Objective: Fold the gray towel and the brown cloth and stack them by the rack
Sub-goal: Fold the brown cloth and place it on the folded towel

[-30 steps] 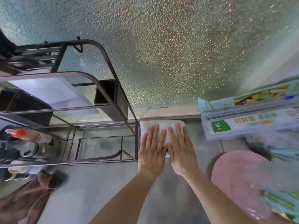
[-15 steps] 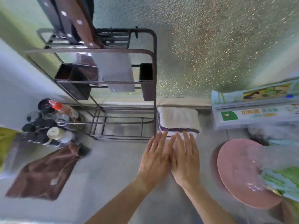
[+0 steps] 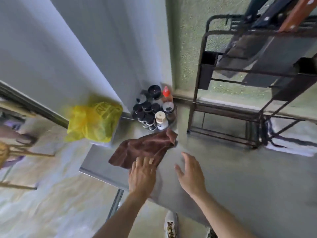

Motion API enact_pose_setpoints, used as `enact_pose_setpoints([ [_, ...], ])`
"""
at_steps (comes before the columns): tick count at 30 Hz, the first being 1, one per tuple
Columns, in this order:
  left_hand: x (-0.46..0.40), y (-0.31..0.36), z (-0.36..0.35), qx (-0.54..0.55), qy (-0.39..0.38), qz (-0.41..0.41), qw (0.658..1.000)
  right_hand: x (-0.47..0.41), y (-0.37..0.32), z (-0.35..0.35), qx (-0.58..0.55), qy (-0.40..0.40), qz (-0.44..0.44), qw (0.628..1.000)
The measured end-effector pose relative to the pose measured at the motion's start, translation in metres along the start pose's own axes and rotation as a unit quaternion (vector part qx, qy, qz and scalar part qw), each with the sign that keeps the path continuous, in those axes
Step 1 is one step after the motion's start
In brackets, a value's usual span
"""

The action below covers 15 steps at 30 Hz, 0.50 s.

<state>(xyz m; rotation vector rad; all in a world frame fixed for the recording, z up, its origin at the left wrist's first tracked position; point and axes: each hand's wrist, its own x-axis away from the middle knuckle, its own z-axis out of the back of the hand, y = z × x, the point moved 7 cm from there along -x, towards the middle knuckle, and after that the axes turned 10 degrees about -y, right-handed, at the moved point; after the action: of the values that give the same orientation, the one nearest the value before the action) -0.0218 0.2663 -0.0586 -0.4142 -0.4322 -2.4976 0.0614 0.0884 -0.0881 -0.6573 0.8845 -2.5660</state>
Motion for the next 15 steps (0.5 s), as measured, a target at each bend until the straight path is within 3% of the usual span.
enact_pose_setpoints([
  [3,-0.016,-0.038,-0.01,0.014,-0.043,0.034,0.998,-0.039,-0.032,-0.01,-0.007,-0.012,0.03,0.999],
  [8,-0.032,-0.065,-0.024,0.049,-0.061,0.009,0.997,-0.089,-0.055,-0.008,0.15,-0.054,0.04,0.986],
  [12,-0.031,-0.074,-0.018,0.142,-0.049,-0.002,0.989,-0.089,-0.06,0.011,0.217,-0.007,0.045,0.975],
  [15,-0.03,-0.063,-0.02,0.151,-0.089,-0.019,0.984,-0.072,-0.071,0.022,0.255,0.032,0.079,0.963],
])
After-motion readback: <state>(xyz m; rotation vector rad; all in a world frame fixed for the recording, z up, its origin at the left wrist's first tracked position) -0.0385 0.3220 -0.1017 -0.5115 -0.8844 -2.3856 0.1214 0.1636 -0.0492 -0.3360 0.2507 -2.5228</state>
